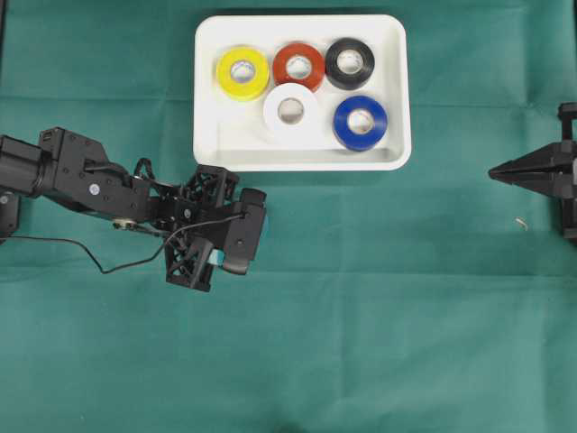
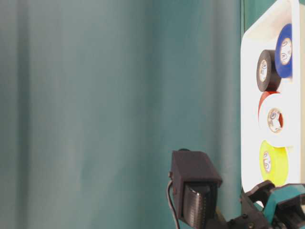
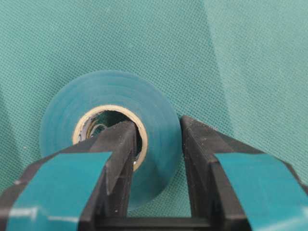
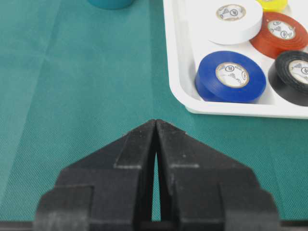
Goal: Put the tape into the white case with the left arm.
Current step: 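Lower the left gripper into the teal roll's hole and close, then lift the teal roll and carry it into the case's lower left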
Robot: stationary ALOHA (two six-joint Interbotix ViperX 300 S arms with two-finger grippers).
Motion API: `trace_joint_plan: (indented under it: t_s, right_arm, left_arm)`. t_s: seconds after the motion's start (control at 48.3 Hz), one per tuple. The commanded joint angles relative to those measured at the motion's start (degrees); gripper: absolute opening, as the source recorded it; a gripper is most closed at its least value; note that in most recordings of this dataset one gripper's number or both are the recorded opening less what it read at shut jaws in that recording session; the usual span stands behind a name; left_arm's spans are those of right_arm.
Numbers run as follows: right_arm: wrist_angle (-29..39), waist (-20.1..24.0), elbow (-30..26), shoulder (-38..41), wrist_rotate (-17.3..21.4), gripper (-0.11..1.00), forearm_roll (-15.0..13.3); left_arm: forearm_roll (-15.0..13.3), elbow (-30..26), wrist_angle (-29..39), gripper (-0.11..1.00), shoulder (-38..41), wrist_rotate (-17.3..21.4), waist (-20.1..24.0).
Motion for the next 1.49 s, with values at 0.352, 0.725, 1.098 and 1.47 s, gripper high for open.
trace_joint_plan:
  t_s: [0.352,0.725,1.098,1.47]
  right_arm:
    - [-0.62,-0.09,-0.62,0.79,0.09,-0.09,0.0]
    - [-0.62,-0.09,-0.62,0.79,0.09,-0.09,0.0]
    - [-0.62,-0.09,-0.62,0.79,0.09,-0.09,0.0]
    - [-0.62,-0.09,-0.62,0.79,0.09,-0.09,0.0]
  left_arm:
    - [0.0,-1.05,1.05,0.25,-2.64,-0.18,-0.53]
    - [0.0,-3.34,8.44,0.25,-7.03,-0.09,-2.02]
    - [0.35,-3.08,10.37,0.25,-10.46,0.7,0.62]
    - [0.35,-2.72,10.63,0.25,-12.04,8.61,9.14]
